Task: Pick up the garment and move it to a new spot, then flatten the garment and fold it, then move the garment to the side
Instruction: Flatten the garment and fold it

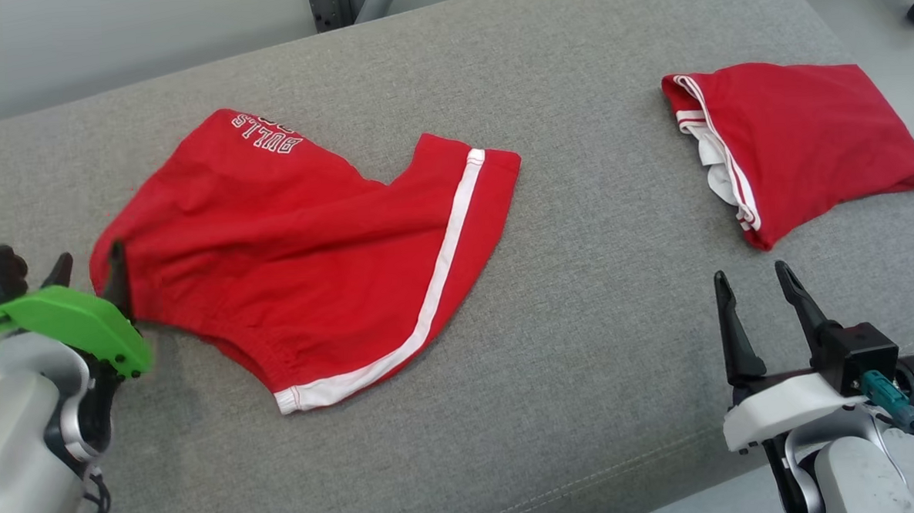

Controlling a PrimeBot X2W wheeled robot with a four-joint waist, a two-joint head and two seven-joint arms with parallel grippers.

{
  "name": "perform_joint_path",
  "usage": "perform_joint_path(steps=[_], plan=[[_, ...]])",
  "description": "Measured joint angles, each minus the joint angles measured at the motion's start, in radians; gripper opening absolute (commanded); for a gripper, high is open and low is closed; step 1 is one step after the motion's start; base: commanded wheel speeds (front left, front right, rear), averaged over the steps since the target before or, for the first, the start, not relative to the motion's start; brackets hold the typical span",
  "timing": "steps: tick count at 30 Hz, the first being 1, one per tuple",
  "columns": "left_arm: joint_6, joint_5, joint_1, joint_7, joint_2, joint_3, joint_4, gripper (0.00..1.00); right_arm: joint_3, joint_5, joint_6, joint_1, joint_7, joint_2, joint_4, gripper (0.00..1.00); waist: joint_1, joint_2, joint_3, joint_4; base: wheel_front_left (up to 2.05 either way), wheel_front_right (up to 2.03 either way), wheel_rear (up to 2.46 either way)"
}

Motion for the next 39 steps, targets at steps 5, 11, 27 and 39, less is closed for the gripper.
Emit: perform_joint_path(steps=[5, 11, 27, 39], plan=[[0.022, -0.007, 0.099, -0.105, -0.027, 0.027, -0.076, 1.00, -0.033, -0.016, 0.000, 0.024, 0.000, 0.000, -0.003, 1.00, 0.0000, 0.0000, -0.023, 0.020, 0.00, 0.00, 0.00], [0.093, 0.082, 0.244, -0.145, -0.036, 0.077, -0.246, 1.00, -0.082, -0.042, 0.000, 0.047, 0.000, 0.000, -0.024, 1.00, 0.0000, 0.0000, -0.056, 0.061, 0.00, 0.00, 0.00], [0.023, 0.551, 0.724, -0.148, -0.255, 0.437, -0.489, 1.00, -0.113, -0.061, 0.000, 0.112, 0.000, 0.000, -0.043, 1.00, 0.0000, 0.0000, -0.151, 0.182, 0.00, 0.00, 0.00], [-0.187, 0.770, 0.862, -0.148, -0.427, 0.651, -0.472, 1.00, -0.103, -0.070, 0.000, 0.133, 0.000, 0.001, -0.007, 1.00, 0.0000, 0.0000, -0.198, 0.195, 0.00, 0.00, 0.00]])
